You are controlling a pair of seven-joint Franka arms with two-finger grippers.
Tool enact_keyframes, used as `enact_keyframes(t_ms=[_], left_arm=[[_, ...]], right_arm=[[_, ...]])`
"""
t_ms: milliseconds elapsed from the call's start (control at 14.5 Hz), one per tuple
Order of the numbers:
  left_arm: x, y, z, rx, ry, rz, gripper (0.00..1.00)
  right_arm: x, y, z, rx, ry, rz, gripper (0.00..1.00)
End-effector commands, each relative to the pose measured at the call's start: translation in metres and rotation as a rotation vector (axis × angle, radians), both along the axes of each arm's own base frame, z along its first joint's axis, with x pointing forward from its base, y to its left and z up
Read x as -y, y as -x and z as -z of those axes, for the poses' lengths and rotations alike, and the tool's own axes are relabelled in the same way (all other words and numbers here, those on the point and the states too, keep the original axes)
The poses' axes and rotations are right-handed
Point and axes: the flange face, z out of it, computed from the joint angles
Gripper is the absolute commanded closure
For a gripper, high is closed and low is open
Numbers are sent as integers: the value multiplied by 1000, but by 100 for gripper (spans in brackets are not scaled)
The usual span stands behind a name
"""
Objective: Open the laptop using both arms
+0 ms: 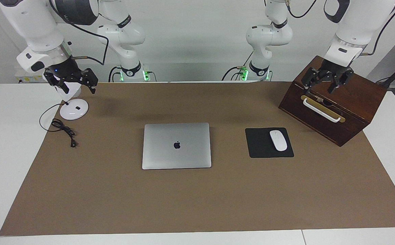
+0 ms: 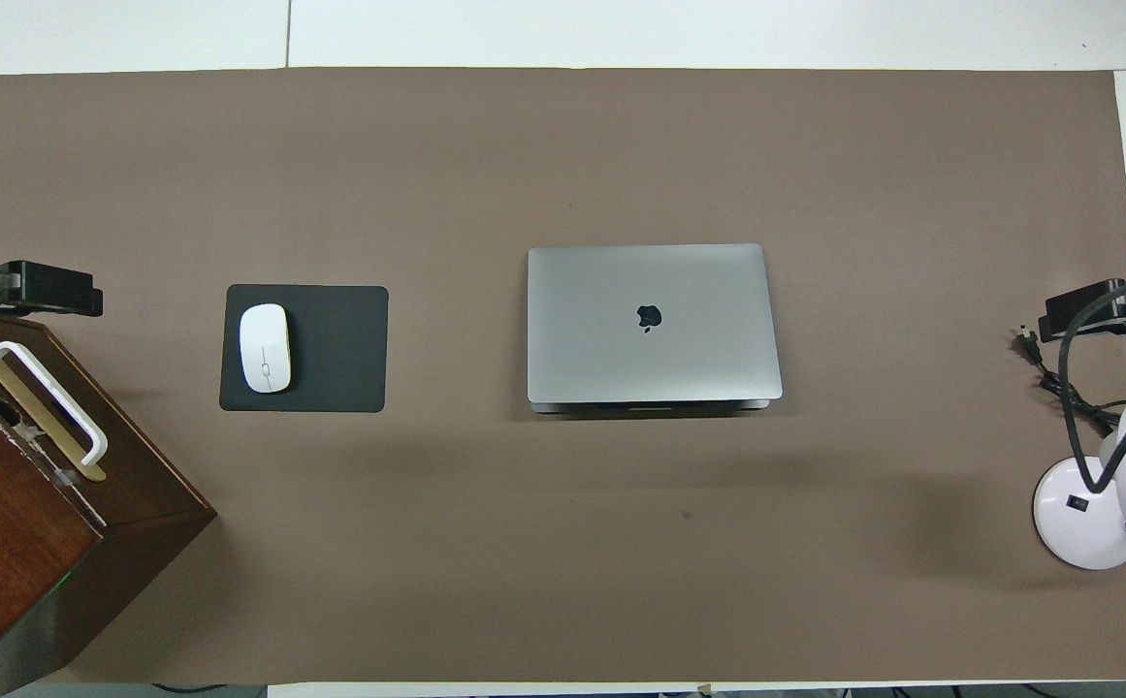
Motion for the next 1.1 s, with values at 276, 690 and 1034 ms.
enact_keyframes(t_ms=[276, 690, 1034], left_arm=[[1, -3, -3, -6, -10, -10, 0], [0, -4, -2, -6, -10, -11, 0], [-2, -3, -1, -12, -11, -14, 0]], right_arm=[[14, 9, -5, 9, 7, 10, 0], [44, 6, -10, 79, -117, -20, 0], [51, -10, 9, 200, -89, 48, 0]])
